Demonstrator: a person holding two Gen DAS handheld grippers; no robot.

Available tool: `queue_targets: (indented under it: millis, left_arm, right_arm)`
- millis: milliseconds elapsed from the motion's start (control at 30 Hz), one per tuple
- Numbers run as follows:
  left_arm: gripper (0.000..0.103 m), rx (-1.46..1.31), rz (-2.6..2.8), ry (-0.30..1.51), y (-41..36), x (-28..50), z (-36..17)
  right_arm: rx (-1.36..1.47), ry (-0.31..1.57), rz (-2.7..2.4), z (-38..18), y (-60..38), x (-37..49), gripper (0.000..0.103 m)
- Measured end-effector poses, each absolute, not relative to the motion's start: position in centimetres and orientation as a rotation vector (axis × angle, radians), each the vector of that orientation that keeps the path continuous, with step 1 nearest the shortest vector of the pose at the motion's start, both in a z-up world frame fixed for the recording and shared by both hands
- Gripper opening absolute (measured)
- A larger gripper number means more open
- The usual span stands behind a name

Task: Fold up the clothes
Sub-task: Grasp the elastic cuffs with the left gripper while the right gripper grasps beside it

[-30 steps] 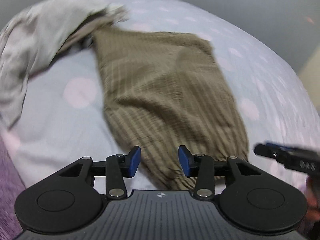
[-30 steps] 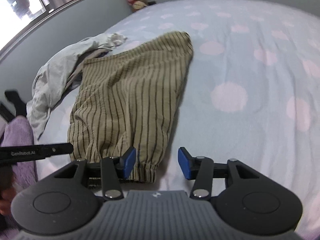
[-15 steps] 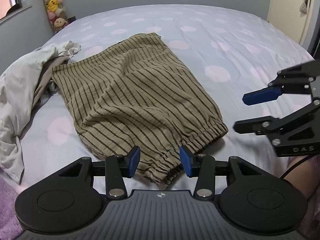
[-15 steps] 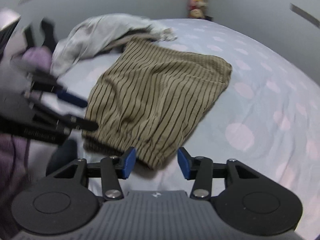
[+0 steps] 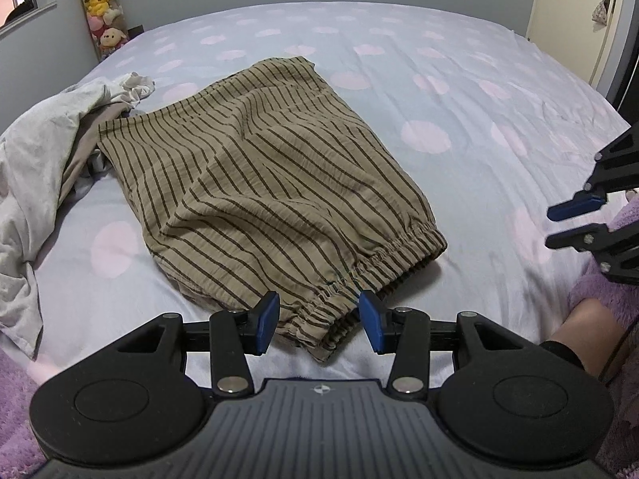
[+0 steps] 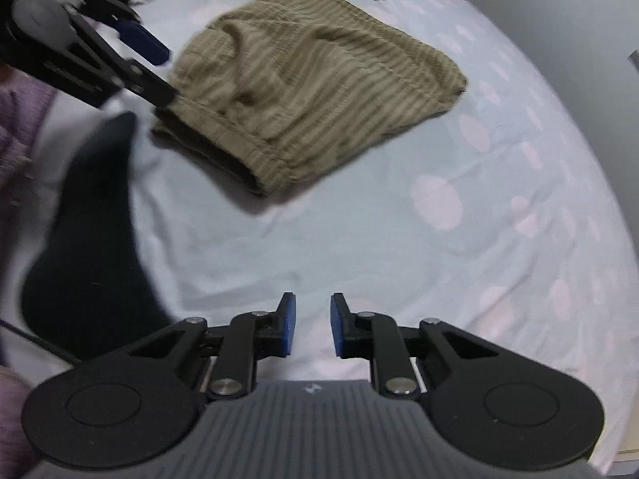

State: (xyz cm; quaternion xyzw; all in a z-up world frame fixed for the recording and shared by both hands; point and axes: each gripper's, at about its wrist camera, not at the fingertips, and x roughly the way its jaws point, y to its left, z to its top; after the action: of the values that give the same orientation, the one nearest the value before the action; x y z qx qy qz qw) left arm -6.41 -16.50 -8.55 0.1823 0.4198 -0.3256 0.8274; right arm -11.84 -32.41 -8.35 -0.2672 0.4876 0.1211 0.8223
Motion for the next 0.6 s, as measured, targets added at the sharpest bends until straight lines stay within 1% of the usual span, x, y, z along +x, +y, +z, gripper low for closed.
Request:
queue_targets:
  millis: [167,267,500,600]
  left_arm:
    - [0.043,0.371,-0.711,0.907,-16.2,-6.1,-9.2]
    - [0.044,0.379,-0.709,0.901,-16.1,-5.8,-9.5]
    - [0.044,0.491,-0.778,0.832,-16.4,-5.8,-10.1]
    - [0.048,0.556,-0.821,0.802,-16.7,-6.3,-10.4]
  right_arm:
    - [-0.595,0.875,0.279,-10.1,-31.2,-11.5,0.022]
    - [-0.595,0.81,0.289,-10.9,-30.8,-10.9,0.022]
    - [-0.572,0.744,0.306,-11.4,-31.0,-9.1,0.022]
    - [-0.625,0.716,0.362,-11.2,-30.3,-8.7,0.022]
